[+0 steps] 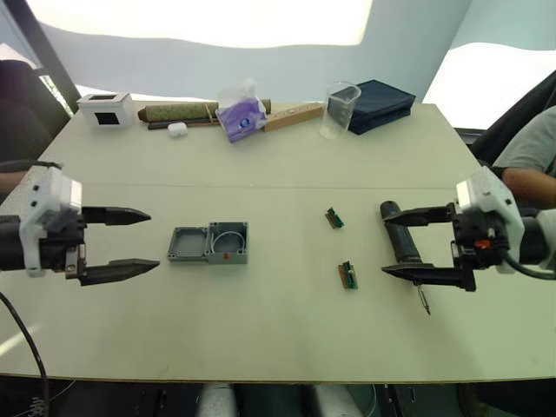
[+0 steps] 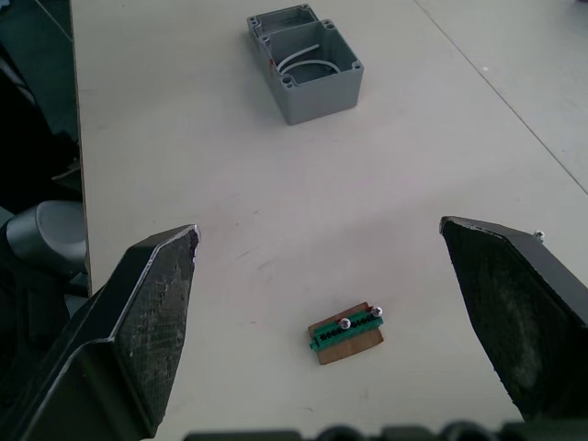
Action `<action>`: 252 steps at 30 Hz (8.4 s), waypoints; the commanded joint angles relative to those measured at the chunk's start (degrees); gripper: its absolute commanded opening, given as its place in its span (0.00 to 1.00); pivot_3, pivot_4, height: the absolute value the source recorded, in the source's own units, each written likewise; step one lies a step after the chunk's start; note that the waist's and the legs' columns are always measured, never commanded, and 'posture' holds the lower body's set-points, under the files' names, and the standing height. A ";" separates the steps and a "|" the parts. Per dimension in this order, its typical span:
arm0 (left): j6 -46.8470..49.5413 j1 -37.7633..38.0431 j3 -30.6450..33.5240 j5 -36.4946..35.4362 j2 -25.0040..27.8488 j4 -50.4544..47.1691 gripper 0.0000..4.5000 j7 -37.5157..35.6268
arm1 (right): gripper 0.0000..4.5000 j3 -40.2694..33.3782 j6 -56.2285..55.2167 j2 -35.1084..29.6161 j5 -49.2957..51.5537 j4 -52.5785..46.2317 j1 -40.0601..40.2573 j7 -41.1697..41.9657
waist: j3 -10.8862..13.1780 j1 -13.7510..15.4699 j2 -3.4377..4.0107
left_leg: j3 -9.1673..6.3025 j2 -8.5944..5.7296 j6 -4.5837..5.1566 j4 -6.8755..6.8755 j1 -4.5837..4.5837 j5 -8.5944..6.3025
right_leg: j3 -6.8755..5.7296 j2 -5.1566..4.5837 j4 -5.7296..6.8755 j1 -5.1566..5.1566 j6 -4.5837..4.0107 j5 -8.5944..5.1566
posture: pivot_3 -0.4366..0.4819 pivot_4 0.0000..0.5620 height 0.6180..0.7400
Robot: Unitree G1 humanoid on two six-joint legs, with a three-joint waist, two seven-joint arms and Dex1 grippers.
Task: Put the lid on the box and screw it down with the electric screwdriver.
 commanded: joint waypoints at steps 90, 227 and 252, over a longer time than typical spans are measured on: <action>-60.57 -58.84 -62.96 42.98 -43.53 58.58 0.01 -16.48 | 1.00 -2.02 2.47 9.10 3.19 -16.85 8.12 -24.24 | -0.03 1.72 0.01 | -0.33 0.00 0.50 0.94 -0.85 -0.27 | 0.04 0.22 0.46 -0.43 0.21 0.08 | 0.48 0.27 1.00; 5.73 -29.41 -25.59 3.17 -17.75 7.83 0.98 10.25 | 0.04 40.88 -36.34 11.26 -35.52 -0.99 -10.91 -44.61 | -0.06 1.40 0.20 | -0.67 -0.03 0.16 0.77 -1.08 -0.07 | -0.04 0.27 0.75 -0.87 0.08 0.00 | 0.48 0.27 1.00; -8.38 -40.12 -33.94 16.73 -13.73 25.63 0.98 -10.22 | 0.04 40.30 -54.18 27.65 -107.60 2.95 7.93 -58.85 | -0.06 1.42 0.18 | -0.30 -0.01 -0.27 0.85 -1.12 0.18 | 0.11 0.27 0.90 -1.01 0.08 -0.01 | 0.48 0.27 1.00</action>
